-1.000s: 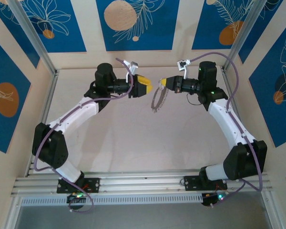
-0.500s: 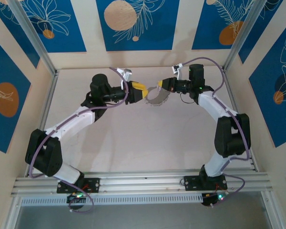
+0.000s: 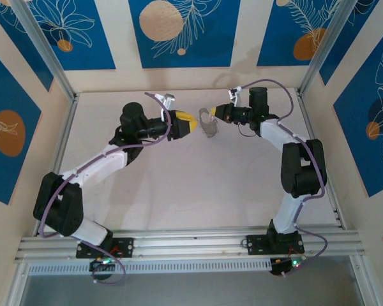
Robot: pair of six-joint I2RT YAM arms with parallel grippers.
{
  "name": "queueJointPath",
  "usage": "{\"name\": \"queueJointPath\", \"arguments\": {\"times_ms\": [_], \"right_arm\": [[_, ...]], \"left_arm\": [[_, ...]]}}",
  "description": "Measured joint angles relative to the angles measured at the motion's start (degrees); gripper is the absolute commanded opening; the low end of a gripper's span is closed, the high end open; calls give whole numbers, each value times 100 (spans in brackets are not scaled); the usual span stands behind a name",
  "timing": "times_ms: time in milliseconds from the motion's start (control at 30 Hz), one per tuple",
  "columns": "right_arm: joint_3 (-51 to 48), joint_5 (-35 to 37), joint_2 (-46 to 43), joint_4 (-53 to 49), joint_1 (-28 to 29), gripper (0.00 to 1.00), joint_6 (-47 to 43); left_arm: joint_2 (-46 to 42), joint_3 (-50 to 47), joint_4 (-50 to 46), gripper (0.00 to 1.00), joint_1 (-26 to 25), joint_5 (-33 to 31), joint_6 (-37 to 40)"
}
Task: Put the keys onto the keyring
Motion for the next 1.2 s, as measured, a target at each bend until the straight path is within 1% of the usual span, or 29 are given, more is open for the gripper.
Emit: {"name": "queueJointPath", "arguments": {"times_ms": [233,567,967,1000,1033,1100,1200], "right_arm": [[-232,4,0,98,278,0,2],[-348,236,55,179,831,0,31],[-752,616,778,249,1475,0,348],[-752,645,813,245,1521,1,363],[-752,662,835,238,1563,5,369],[-756,693,881,238,1652,15,411],[-769,673,911,260,1781,27,490]], "left_arm": [[-24,-129,170,53,0,-15,-85],[-170,-317,260,53,0,-39,-195],[-170,-319,146,53,0,-35,-188],[-170,-319,120,53,0,-35,-188],[-170,-319,92,53,0,-33,-186],[-170,-321,76,53,0,-35,-186],[-173,-348,79,53,0,-33,-188]]}}
